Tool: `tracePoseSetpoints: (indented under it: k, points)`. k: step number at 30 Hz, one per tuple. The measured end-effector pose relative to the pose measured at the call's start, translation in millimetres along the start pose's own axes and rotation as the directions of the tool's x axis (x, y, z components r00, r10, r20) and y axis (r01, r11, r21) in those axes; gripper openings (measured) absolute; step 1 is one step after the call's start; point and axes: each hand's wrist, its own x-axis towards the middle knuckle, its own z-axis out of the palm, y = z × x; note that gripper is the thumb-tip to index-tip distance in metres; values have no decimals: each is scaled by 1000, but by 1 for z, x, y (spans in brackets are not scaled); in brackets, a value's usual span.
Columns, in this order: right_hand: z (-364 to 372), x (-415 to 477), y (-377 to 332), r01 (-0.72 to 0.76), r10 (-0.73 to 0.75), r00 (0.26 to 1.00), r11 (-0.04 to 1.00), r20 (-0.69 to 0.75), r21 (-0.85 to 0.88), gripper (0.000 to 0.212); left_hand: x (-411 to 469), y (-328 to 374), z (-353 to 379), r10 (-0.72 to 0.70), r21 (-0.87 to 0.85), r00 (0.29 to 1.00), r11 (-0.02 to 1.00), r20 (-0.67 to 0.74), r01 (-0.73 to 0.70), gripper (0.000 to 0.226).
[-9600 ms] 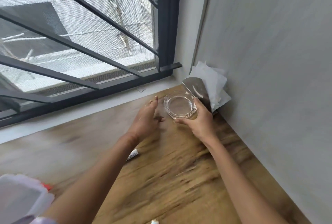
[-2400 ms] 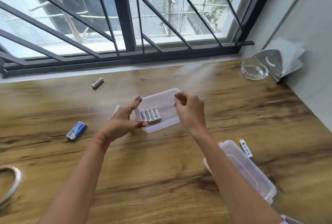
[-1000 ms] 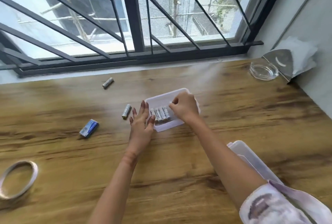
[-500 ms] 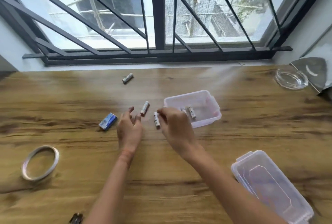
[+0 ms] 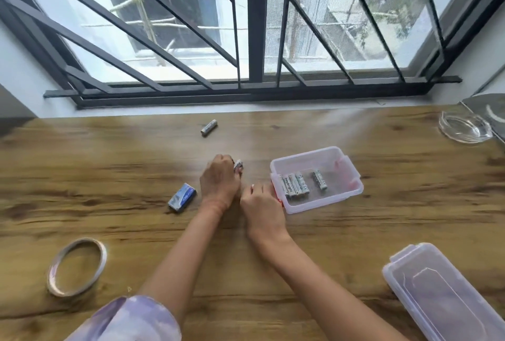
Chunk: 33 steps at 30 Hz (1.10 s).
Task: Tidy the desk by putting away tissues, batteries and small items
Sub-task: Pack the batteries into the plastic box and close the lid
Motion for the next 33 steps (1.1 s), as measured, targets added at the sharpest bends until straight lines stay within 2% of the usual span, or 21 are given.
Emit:
tracePoseSetpoints:
  k: [6, 9, 11, 15, 19, 22, 24, 27, 29, 30, 31, 33]
  points:
    - [4, -9, -7, 6, -7, 995, 1000, -100, -4, 25, 55, -17, -29, -80, -30, 984, 997, -160, 76, 27]
    - [9, -8, -10, -15, 10, 992, 999, -127, -37, 26, 86, -21, -35, -91, -63, 991, 994, -101, 85, 24]
    - [12, -7, -10, -30, 21, 988, 998, -152, -58, 35, 99, -22, -32, -76, -53, 997, 996, -25, 74, 27]
    - [14, -8, -9, -41, 26, 978, 997, -208, -69, 45, 106, -21, -18, -16, -55, 1000, 998, -12, 15, 18]
    - [16, -8, -8, -21, 2, 975, 996, -221, -85, 40, 106, -27, -7, 110, 111, 989, 989, -96, -99, 18]
    - [12, -7, -10, -13, -2, 982, 997, -189, -77, 35, 101, -30, -3, 198, 228, 978, 957, -66, -178, 24]
    - [11, -10, -10, 54, -59, 986, 998, -158, -35, 27, 96, -30, -4, 208, 227, 976, 955, -62, -189, 24]
    - [4, -19, 0, 93, -73, 989, 984, -130, 151, 45, 80, -19, -9, 71, -40, 992, 996, -101, -75, 22]
    - [-6, -21, 8, 97, -30, 982, 928, -187, 360, 40, 57, -8, -14, -56, -324, 996, 945, -62, 33, 17]
    - [-14, -20, 12, 80, 37, 973, 872, -227, 483, 32, 44, 0, -18, -115, -497, 993, 862, -4, 98, 11]
    - [-24, -19, 18, 51, 125, 962, 792, -243, 608, 26, 30, 9, -23, -156, -655, 985, 737, 71, 164, 9]
    - [-44, -16, 31, -23, 299, 936, 580, -186, 814, 15, 5, 27, -31, -172, -846, 963, 463, 206, 264, 16]
